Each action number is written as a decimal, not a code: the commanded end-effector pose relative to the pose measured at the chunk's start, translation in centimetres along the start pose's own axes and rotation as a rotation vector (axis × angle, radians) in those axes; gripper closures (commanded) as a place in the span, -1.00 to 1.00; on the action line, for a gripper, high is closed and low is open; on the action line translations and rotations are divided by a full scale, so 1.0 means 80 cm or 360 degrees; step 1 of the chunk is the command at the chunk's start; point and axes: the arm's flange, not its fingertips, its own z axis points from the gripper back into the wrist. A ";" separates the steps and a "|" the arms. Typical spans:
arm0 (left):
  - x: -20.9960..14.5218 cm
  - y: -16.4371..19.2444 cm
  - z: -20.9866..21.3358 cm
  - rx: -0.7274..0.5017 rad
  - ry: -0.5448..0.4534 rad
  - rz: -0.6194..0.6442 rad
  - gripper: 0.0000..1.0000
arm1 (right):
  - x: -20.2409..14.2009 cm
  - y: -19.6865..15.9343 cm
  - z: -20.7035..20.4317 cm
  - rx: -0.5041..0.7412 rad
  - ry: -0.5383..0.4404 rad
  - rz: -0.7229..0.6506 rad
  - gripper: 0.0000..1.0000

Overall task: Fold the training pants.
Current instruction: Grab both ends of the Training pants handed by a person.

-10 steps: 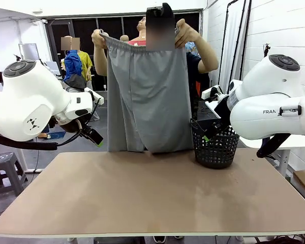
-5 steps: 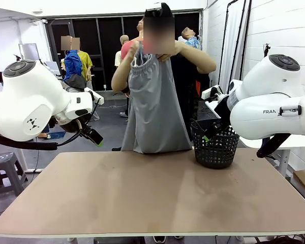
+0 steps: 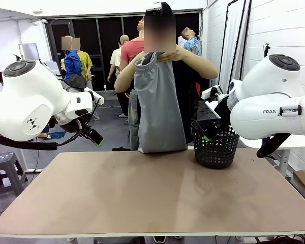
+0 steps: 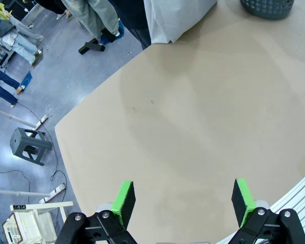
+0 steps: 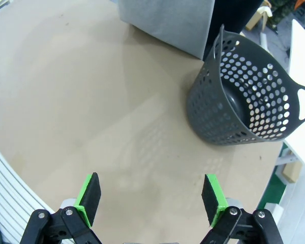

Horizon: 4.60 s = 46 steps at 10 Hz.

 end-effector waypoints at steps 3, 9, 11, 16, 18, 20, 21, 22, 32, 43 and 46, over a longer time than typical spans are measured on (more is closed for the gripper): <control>-0.001 0.003 -0.001 -0.0005 0.0002 -0.0033 -1.00 | 0.000 -0.001 0.000 0.0003 0.0000 -0.0002 -1.00; -0.001 0.003 -0.001 -0.0005 0.0002 -0.0033 -1.00 | 0.000 -0.001 0.000 0.0003 0.0000 -0.0002 -1.00; -0.001 0.003 -0.001 -0.0005 0.0002 -0.0033 -1.00 | 0.000 -0.001 0.000 0.0003 0.0000 -0.0002 -1.00; -0.001 0.003 -0.001 -0.0005 0.0002 -0.0033 -1.00 | 0.000 -0.001 0.000 0.0003 0.0000 -0.0002 -1.00; -0.001 0.003 -0.001 -0.0005 0.0002 -0.0033 -1.00 | 0.000 -0.001 0.000 0.0003 0.0000 -0.0002 -1.00; -0.001 0.003 -0.001 -0.0005 0.0002 -0.0033 -1.00 | 0.000 -0.001 0.000 0.0003 0.0000 -0.0002 -1.00; -0.001 0.003 -0.001 -0.0005 0.0002 -0.0033 -1.00 | 0.000 -0.001 0.000 0.0003 0.0000 -0.0002 -1.00; -0.001 0.003 -0.001 -0.0005 0.0002 -0.0033 -1.00 | 0.000 -0.001 0.000 0.0003 0.0000 -0.0002 -1.00; -0.001 0.003 -0.001 -0.0005 0.0002 -0.0033 -1.00 | 0.000 -0.001 0.000 0.0003 0.0000 -0.0002 -1.00; -0.001 0.003 -0.001 -0.0005 0.0002 -0.0033 -1.00 | 0.000 -0.001 0.000 0.0003 0.0000 -0.0002 -1.00; -0.001 0.003 -0.001 -0.0005 0.0002 -0.0033 -1.00 | 0.000 -0.001 0.000 0.0003 0.0000 -0.0002 -1.00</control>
